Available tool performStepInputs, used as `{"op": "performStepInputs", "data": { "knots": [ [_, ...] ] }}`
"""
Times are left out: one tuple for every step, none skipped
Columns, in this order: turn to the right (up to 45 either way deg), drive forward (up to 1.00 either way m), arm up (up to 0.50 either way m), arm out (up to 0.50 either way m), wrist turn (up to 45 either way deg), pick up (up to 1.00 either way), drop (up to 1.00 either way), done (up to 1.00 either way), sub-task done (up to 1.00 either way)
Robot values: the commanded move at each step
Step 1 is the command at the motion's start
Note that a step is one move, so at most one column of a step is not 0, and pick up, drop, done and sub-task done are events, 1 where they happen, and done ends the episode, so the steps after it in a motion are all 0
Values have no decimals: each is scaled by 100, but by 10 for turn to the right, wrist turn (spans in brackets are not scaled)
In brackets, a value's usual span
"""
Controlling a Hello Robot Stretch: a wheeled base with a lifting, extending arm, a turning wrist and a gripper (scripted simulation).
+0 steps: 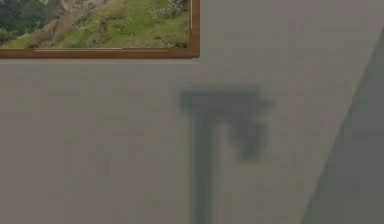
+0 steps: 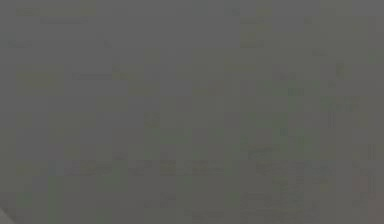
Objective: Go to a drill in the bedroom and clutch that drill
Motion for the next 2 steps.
{"op": "performStepInputs", "data": {
  "knots": [
    [-450,0,0,0,0,0,0,0,0],
    [-450,0,0,0,0,0,0,0,0]
  ]
}}
